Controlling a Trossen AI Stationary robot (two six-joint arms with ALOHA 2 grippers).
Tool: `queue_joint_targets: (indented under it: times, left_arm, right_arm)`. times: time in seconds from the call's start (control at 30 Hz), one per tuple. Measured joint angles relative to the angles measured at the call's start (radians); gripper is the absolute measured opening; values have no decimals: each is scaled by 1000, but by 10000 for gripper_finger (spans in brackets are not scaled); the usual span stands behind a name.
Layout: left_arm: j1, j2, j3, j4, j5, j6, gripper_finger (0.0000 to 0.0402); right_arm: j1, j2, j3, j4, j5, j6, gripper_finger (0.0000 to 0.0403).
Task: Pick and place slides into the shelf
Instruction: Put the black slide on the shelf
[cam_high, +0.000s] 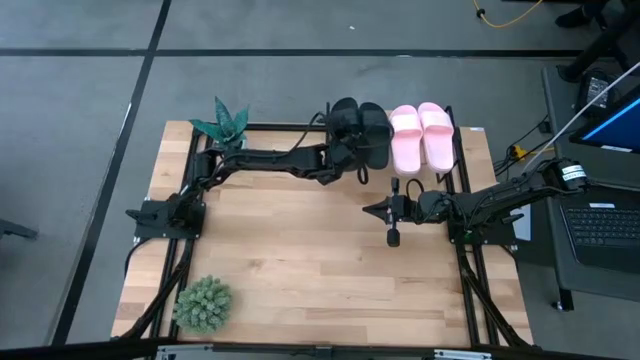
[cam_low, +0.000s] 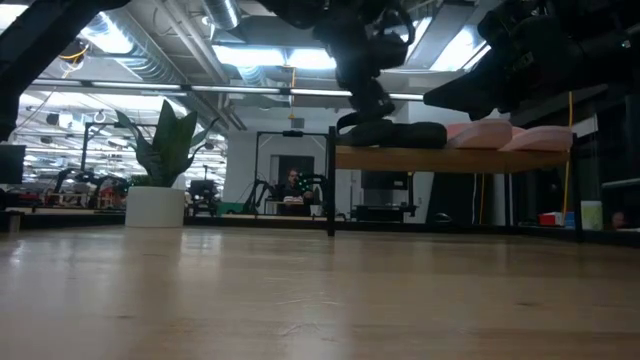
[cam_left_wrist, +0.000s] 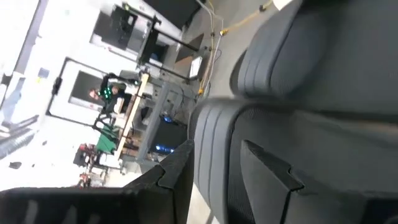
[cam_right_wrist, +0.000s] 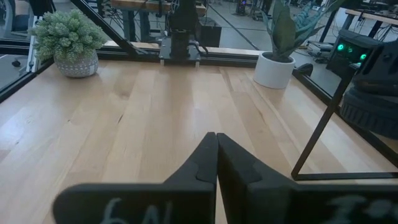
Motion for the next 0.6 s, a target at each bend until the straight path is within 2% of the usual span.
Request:
queue_joint_targets:
  times: [0.17, 0.33, 0.47, 0.6]
  left_arm:
    - [-20, -3, 0, 86, -9, 88, 123]
    - [-40, -4, 0, 170, -68, 206, 123]
    - [-56, -5, 0, 174, -73, 219, 121]
    - [-68, -22, 0, 170, -48, 210, 97]
  right_arm:
    - [0, 0, 0, 0, 0, 0, 8]
    - [0, 0, 0, 0, 0, 0, 8]
    - [0, 0, 0, -6, 0, 0, 8]
    - [0, 0, 0, -9, 0, 0, 8]
